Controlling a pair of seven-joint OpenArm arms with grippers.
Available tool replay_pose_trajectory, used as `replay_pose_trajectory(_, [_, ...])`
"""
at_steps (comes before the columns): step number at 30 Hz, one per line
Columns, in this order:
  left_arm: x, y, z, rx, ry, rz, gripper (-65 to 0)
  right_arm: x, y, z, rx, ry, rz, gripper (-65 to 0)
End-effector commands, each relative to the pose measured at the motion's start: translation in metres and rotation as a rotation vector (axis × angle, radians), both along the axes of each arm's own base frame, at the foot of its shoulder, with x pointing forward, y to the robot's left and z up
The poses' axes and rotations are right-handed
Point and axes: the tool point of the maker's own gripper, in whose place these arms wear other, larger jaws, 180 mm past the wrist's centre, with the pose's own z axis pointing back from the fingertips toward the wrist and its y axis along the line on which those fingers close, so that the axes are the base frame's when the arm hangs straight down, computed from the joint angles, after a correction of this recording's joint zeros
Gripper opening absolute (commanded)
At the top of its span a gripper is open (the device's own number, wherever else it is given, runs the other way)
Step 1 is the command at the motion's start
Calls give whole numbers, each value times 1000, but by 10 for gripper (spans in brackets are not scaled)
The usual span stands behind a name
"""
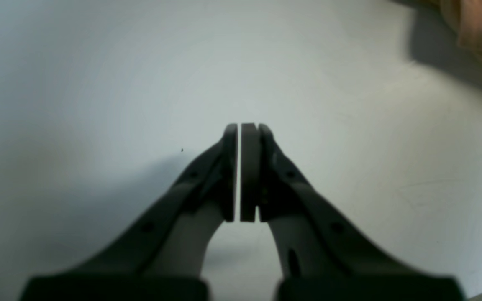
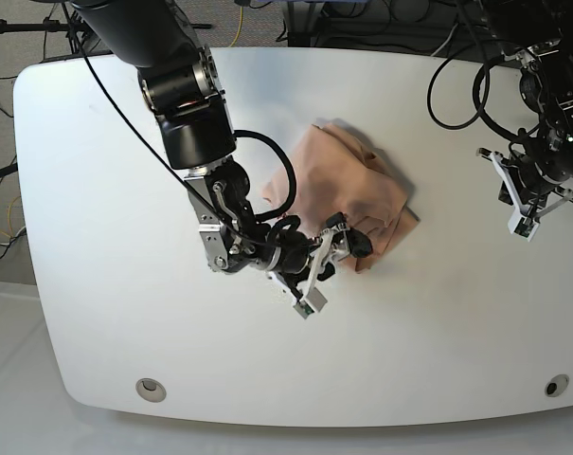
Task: Fold the T-shirt properly
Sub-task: 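Release the right gripper and bring the left gripper to the bundle's side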
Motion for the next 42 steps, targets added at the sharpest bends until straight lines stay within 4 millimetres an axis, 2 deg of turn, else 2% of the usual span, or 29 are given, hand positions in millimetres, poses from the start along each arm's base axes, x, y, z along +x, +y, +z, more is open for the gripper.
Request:
replay_pose_trajectory(1, [7,3,13,9,-45,-6,-650,12,8,44,51,-108,17,-139])
replay_pose_trajectory(5, [9,-1,19,15,-63,-21,-650,8,4,57,37,-159,32,-139])
replay_pose_trajectory(10, [18,-15,44,1,-149,-64,-646,-1,1,58,32,-172,39,-144])
replay_pose_trajectory(13, [24,-29,53,-64,-189,-98,-646,-4,-3,52,18,-164,36,-205])
replay_pose_trajectory(15, [27,-38,59,-117,-214,-124,-646,-4,-8,47,7,-157,32,-297])
replay_pose_trajectory(16, [28,-46,63,-157,-228,-142,-646,-5,-11,44,1,-155,29,-380])
replay_pose_trajectory(18, [28,-55,67,-209,-246,-167,-646,-5,-14,42,-7,-152,26,-504])
replay_pose_trajectory(19, [28,-61,70,-242,-254,-184,-646,-4,-18,40,-14,-150,24,-596])
replay_pose_trajectory(20, [25,-63,70,-260,-252,-195,-646,-4,-20,39,-20,-148,22,-650])
replay_pose_trajectory(26, [13,-90,73,-410,-242,-269,-646,0,-40,23,-63,-118,2,-613])
replay_pose_trajectory(29, [5,-109,66,-459,-204,-321,-646,7,-50,25,-71,-126,-17,-650])
replay_pose_trajectory(37, [-12,-151,42,-504,-91,-432,-647,22,-83,29,-70,-131,-102,-650])
replay_pose_trajectory(42, [-22,-177,31,-516,-33,-510,-647,24,-97,27,-92,-132,-118,-650])
